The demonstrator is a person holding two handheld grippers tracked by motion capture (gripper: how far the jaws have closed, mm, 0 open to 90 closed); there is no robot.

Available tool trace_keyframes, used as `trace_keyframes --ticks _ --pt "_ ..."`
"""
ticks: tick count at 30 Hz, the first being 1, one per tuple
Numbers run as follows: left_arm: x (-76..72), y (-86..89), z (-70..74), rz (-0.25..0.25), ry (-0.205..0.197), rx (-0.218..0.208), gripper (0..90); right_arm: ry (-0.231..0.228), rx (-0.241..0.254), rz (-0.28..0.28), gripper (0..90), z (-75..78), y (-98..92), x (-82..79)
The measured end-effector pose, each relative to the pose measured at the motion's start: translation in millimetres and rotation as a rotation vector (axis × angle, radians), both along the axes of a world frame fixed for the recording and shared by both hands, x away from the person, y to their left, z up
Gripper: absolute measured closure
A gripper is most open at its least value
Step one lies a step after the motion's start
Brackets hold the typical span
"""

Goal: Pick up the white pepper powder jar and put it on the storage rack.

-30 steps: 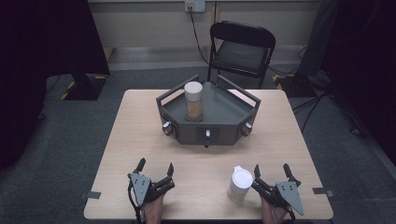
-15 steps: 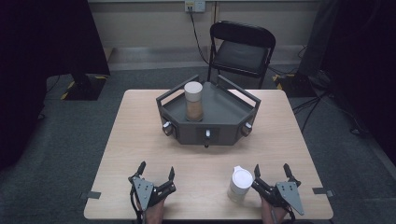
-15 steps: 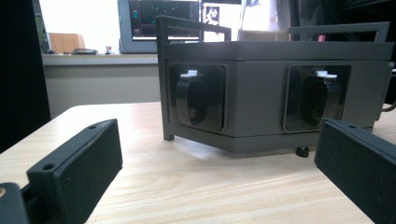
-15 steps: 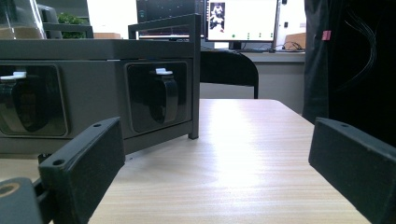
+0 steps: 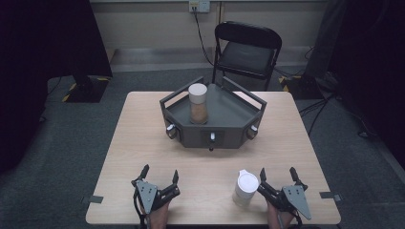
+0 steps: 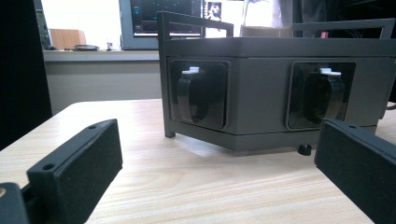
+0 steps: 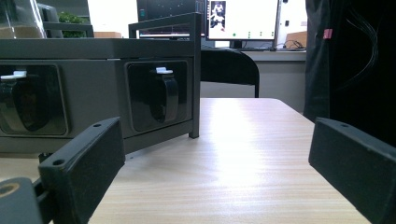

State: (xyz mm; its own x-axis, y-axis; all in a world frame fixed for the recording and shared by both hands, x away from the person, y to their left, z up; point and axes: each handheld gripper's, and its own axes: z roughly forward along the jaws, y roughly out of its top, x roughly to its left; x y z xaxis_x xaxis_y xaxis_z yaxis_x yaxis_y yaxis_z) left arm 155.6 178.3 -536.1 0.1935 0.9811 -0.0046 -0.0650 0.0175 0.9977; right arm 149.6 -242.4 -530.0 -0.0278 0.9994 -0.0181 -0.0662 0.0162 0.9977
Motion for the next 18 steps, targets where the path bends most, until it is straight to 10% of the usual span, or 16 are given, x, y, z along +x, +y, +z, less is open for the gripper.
trace_keyframes --ticks 18 --pt "0.0 -0.3 0.2 0.002 0.001 0.000 0.3 0.024 0.014 0.009 0.8 12.3 -1.7 -0.5"
